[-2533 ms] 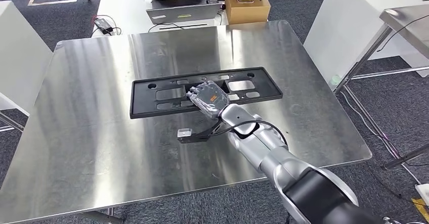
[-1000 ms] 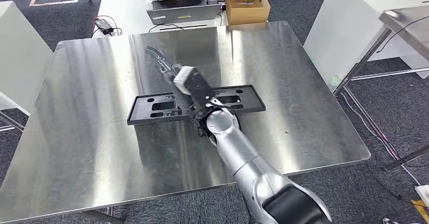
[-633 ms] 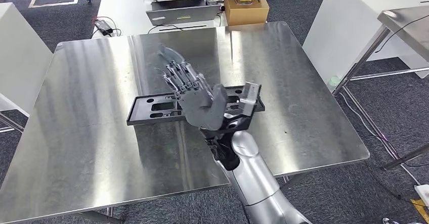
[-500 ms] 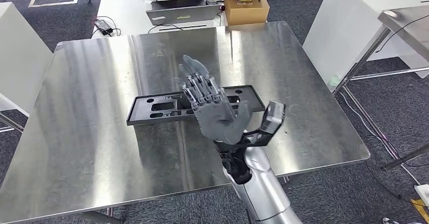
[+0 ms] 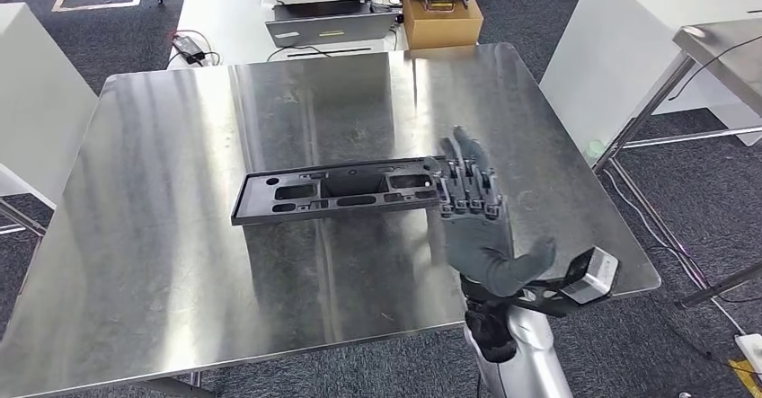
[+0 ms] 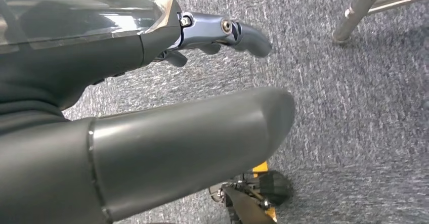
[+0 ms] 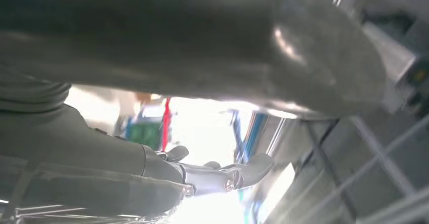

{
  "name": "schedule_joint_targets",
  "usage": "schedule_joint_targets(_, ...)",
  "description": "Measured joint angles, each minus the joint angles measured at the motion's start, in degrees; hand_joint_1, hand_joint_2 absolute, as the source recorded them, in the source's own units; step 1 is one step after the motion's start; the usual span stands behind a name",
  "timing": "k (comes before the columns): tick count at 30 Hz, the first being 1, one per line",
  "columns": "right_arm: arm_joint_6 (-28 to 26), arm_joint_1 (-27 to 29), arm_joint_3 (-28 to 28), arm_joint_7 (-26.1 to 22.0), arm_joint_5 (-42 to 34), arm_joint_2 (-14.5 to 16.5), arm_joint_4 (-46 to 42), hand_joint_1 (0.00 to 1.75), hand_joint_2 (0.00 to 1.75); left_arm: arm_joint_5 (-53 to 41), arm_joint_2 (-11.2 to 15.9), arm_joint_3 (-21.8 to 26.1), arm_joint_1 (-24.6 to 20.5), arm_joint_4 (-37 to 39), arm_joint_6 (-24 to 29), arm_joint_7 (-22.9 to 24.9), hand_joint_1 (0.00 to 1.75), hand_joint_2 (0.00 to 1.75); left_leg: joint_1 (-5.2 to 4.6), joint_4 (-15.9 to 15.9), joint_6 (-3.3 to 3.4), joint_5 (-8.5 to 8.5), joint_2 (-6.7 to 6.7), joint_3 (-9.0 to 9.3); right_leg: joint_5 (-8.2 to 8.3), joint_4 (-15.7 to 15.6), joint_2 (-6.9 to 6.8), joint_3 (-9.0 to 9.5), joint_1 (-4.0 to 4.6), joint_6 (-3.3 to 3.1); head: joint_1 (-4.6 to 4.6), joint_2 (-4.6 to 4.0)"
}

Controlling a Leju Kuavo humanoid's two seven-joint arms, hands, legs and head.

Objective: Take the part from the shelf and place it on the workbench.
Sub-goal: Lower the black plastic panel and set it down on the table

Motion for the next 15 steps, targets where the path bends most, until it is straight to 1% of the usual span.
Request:
schedule_joint_targets(1,0.0,0.9,-1.1,-0.1,-0.1,-0.2,-0.3,0.00,0.00,0.0,0.0,0.1,0.0,0.0,0.0,0.0,0.00,0.00,0.00,0.0,-0.03,0.02,0.02,-0.09,-1.11,3.0,0.00,-1.42,-0.03,0.06,0.02,0.00)
schedule_joint_targets(2,-0.1,1.5,-1.9,-0.2,-0.2,-0.5,-0.6,0.00,0.00,0.0,0.0,0.1,0.0,0.0,0.0,0.0,0.00,0.00,0.02,0.0,-0.09,0.05,0.04,-0.19,-1.30,4.2,-0.01,-1.88,-0.07,0.38,0.02,0.00)
schedule_joint_targets(3,-0.1,2.1,-2.6,-0.2,-0.2,-0.6,-0.8,0.00,0.00,0.0,0.0,0.2,0.0,0.0,0.0,0.0,0.00,0.00,0.07,0.0,-0.20,0.12,0.07,-0.27,-0.52,2.9,-0.01,-1.07,-0.16,0.92,0.03,0.00)
schedule_joint_targets(4,-0.1,2.5,-3.1,-0.1,-0.1,-0.6,-1.1,0.00,0.00,0.0,-0.1,0.2,0.0,0.0,0.1,0.0,0.00,0.00,0.15,0.1,-0.39,0.22,0.09,-0.32,0.92,-0.5,-0.03,0.94,-0.35,1.55,0.02,0.00)
schedule_joint_targets(5,-0.1,2.7,-3.6,0.0,0.1,-0.7,-1.2,0.00,0.00,0.0,-0.1,0.2,0.0,0.0,0.1,0.0,0.00,0.00,0.17,0.2,-0.68,0.33,0.09,-0.38,2.38,-5.1,-0.08,3.51,-0.61,2.08,0.04,0.00)
schedule_joint_targets(6,0.0,2.9,-3.9,0.3,0.4,-0.7,-1.3,0.00,0.00,0.0,-0.1,0.3,0.0,0.0,0.0,0.0,0.00,0.00,0.16,0.3,-1.04,0.44,0.04,-0.47,3.91,-8.6,-0.04,5.69,-0.64,2.33,0.08,0.00)
schedule_joint_targets(7,0.0,3.1,-4.2,0.5,0.7,-0.7,-1.4,0.00,0.00,0.0,0.0,0.3,0.0,0.0,0.0,0.0,0.00,0.00,0.06,0.5,-1.41,0.51,-0.02,-0.53,4.86,-10.9,0.02,6.88,-0.65,2.29,0.10,0.00)
schedule_joint_targets(8,0.1,3.2,-4.4,0.8,1.1,-0.6,-1.4,0.00,0.00,-0.1,0.1,0.3,0.0,-0.1,-0.1,-0.1,0.00,0.00,-0.06,0.7,-1.80,0.60,-0.07,-0.61,5.28,-11.6,0.11,7.17,-0.54,1.86,0.13,0.00)
schedule_joint_targets(9,0.2,3.4,-4.6,0.9,1.3,-0.6,-1.4,0.00,0.00,-0.1,0.1,0.3,0.0,-0.1,-0.3,-0.1,0.00,0.00,-0.12,0.9,-2.12,0.70,-0.14,-0.69,5.58,-11.2,0.23,6.82,-0.35,1.34,0.13,0.00)
schedule_joint_targets(10,0.3,3.6,-4.8,1.0,1.5,-0.6,-1.4,0.00,0.00,-0.1,0.2,0.3,0.0,-0.1,-0.4,-0.2,0.00,0.00,-0.05,1.0,-2.41,0.76,-0.14,-0.80,5.58,-11.3,0.26,6.43,-0.54,0.76,0.09,0.00)
schedule_joint_targets(11,0.3,3.8,-4.9,1.1,1.7,-0.6,-1.4,0.00,0.00,-0.1,0.3,0.3,0.1,-0.1,-0.5,-0.3,0.00,0.00,0.14,1.4,-2.72,0.26,-0.12,-1.08,5.72,-11.3,0.22,6.29,-0.64,0.12,0.08,0.00)
schedule_joint_targets(12,0.3,3.9,-5.0,1.1,1.7,-0.5,-1.4,0.00,0.00,-0.1,0.4,0.3,0.1,-0.1,-0.5,-0.3,0.00,0.00,0.34,2.5,-3.00,-1.19,-0.06,-1.60,6.07,-11.3,0.15,6.08,-0.74,-0.47,0.04,0.00)
schedule_joint_targets(13,0.3,4.0,-5.1,1.1,1.7,-0.5,-1.4,0.00,0.00,-0.1,0.5,0.3,0.1,-0.1,-0.5,-0.3,0.00,0.00,0.52,4.7,-3.30,-3.46,0.02,-2.42,6.50,-11.3,0.07,5.78,-0.79,-1.05,0.01,0.00)
schedule_joint_targets(14,0.3,4.1,-5.2,1.1,1.7,-0.4,-1.4,0.00,0.00,-0.1,0.5,0.3,0.2,-0.1,-0.6,-0.3,0.00,0.00,0.60,8.0,-3.60,-6.34,0.09,-3.48,6.92,-11.3,0.00,5.41,-0.62,-1.49,-0.02,0.00)
schedule_joint_targets(15,0.3,4.2,-5.3,1.1,1.7,-0.4,-1.4,0.00,0.00,-0.1,0.5,0.3,0.1,-0.1,-0.6,-0.3,0.00,0.00,0.63,11.7,-3.82,-8.97,0.13,-4.56,7.30,-11.3,-0.07,4.92,-0.46,-1.78,-0.04,0.00)
